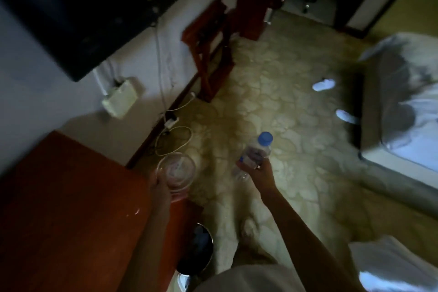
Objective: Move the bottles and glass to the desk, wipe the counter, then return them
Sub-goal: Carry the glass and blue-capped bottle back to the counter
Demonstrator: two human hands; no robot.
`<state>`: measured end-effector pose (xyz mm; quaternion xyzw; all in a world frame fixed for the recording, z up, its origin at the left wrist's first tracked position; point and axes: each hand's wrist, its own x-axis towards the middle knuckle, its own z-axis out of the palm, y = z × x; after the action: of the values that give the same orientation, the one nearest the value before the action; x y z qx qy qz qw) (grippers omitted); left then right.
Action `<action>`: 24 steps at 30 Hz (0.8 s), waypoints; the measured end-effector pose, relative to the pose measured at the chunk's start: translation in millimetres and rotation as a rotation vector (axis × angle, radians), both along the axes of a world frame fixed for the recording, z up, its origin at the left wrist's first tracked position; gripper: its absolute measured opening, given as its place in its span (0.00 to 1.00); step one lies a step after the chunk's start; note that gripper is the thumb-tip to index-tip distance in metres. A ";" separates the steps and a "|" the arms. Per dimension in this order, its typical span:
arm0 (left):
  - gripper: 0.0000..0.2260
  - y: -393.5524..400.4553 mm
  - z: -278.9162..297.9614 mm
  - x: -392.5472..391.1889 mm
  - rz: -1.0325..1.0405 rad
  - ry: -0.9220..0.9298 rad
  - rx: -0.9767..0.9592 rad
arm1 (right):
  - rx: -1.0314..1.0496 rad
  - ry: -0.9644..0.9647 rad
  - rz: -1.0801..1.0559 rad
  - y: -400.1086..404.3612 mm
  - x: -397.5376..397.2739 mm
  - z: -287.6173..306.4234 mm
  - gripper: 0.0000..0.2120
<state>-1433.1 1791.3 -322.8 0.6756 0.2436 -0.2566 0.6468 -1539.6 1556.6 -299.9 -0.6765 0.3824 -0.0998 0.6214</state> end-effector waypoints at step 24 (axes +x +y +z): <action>0.14 -606.6 33.9 103.9 -0.521 -0.113 -0.012 | 0.055 -0.081 -0.362 -507.4 48.4 -16.3 0.25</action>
<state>-1329.2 1184.7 -288.9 0.7249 0.0235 -0.3778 0.5756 -1491.2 1049.2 -316.2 -0.5748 0.4752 -0.2264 0.6265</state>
